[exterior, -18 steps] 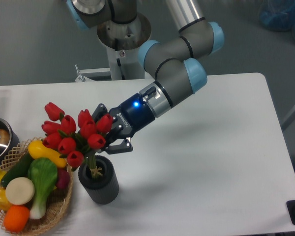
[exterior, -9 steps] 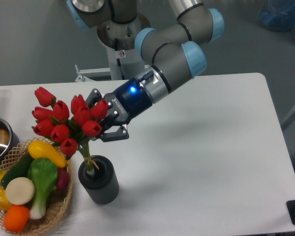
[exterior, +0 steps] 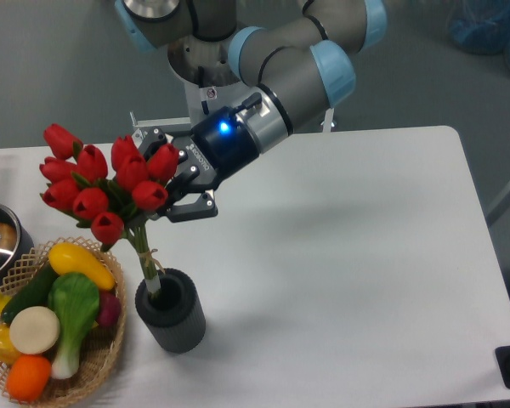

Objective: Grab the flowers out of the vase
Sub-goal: 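Carry the tulip bouquet up and away from the vase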

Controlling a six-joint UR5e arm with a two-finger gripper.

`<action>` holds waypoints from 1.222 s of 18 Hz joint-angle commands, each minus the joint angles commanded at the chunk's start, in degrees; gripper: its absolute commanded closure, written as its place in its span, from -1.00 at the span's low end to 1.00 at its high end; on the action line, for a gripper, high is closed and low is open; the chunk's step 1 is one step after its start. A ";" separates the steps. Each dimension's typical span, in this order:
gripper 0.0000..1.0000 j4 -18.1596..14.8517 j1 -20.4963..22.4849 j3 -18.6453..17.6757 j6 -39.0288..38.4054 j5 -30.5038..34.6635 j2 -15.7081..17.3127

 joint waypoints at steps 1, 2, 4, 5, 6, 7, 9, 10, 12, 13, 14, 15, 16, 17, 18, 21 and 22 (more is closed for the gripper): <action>0.33 0.00 0.17 0.26 0.00 -0.17 0.09; 0.33 0.00 0.35 0.53 0.00 -0.44 0.35; 0.33 -0.09 0.79 0.79 0.00 -0.44 0.79; 0.33 -0.09 1.05 0.88 0.00 -0.44 0.97; 0.33 -0.09 1.40 1.05 0.00 -0.44 1.14; 0.33 -0.09 1.67 1.23 0.00 -0.44 1.14; 0.33 -0.17 3.24 1.50 -0.35 -0.44 1.14; 0.33 -0.09 4.30 1.50 -1.13 -0.44 1.14; 0.33 -0.09 6.67 1.67 -1.58 -0.35 1.14; 0.33 -0.17 7.90 2.19 -1.67 -0.27 1.14; 0.33 -0.26 9.04 2.72 -2.02 0.00 1.14; 0.33 -0.26 10.36 2.99 -2.80 0.17 1.23; 0.33 -0.26 12.03 3.77 -3.86 0.26 1.32; 0.33 -0.35 13.78 4.65 -5.09 0.26 1.32; 0.33 -0.44 15.28 5.36 -6.14 0.18 1.32; 0.33 -0.35 17.57 5.71 -6.68 0.52 1.58; 0.33 -0.35 18.36 5.63 -6.51 0.53 1.50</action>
